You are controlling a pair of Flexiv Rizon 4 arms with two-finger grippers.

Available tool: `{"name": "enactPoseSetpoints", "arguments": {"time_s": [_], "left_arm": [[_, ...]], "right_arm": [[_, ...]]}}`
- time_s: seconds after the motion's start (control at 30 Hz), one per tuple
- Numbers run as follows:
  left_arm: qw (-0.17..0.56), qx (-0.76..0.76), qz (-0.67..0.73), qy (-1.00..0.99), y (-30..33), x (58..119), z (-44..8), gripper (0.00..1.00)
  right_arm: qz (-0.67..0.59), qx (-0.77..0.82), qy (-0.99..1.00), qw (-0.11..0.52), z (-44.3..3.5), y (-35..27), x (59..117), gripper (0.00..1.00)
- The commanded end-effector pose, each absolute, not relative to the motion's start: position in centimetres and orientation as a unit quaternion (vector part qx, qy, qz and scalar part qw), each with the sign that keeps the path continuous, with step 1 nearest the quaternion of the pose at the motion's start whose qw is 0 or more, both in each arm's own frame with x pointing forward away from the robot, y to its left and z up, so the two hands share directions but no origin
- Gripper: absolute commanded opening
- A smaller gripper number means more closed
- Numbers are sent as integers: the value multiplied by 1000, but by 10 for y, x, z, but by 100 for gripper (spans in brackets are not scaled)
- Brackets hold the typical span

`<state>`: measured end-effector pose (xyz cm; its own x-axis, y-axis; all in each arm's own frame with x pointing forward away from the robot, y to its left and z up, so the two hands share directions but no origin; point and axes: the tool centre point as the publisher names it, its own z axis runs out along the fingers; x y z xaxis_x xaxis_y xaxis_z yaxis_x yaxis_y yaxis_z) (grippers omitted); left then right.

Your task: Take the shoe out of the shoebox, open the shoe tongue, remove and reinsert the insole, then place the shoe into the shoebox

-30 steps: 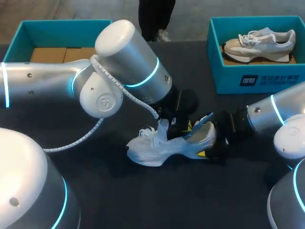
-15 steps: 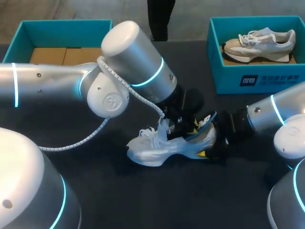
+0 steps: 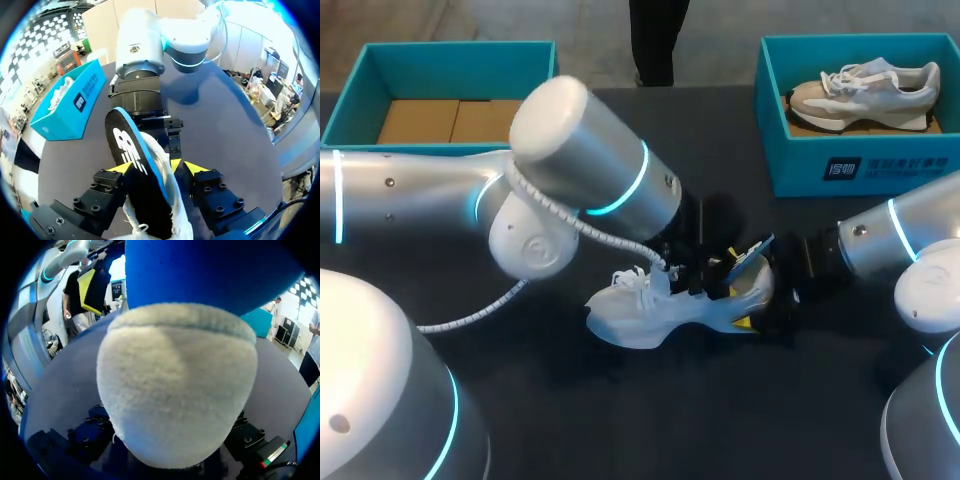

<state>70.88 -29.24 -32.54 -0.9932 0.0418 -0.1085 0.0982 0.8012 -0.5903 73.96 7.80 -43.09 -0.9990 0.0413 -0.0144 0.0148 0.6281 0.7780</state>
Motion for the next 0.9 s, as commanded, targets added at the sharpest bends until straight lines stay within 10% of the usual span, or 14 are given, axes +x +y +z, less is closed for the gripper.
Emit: {"name": "enactPoseSetpoints", "arguments": {"time_s": [0.03, 0.9], "left_arm": [[77, 22, -321, 944, -285, 699, -328, 57], [151, -100, -319, 930, -281, 712, -326, 45]], "right_arm": [[429, 16, 903, 16, -439, 81, 740, 0], [429, 16, 903, 16, -439, 81, 740, 0]]}}
